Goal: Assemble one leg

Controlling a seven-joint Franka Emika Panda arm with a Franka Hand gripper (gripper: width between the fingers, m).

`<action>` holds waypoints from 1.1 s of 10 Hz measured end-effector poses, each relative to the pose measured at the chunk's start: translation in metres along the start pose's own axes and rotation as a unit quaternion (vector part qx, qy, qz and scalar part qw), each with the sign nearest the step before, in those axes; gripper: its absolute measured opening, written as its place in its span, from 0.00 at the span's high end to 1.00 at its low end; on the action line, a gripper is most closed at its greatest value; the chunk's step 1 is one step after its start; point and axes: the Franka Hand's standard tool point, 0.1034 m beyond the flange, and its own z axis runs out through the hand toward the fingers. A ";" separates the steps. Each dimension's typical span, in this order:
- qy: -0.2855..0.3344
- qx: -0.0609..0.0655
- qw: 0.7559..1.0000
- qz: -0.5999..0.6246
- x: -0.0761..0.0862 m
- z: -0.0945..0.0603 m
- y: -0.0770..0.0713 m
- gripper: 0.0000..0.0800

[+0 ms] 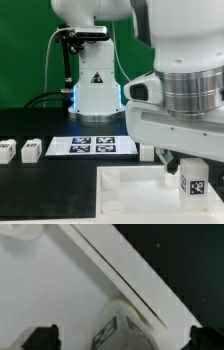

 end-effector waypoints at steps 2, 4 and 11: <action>0.020 -0.001 0.978 -0.206 0.012 -0.006 0.003 0.19; 0.020 -0.001 0.971 -0.238 0.015 -0.006 0.006 0.19; 0.014 0.007 1.000 0.012 0.017 -0.004 0.003 0.64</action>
Offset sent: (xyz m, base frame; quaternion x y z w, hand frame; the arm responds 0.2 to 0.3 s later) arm 0.0000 0.0000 0.0000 0.0000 0.0000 -0.1790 0.9838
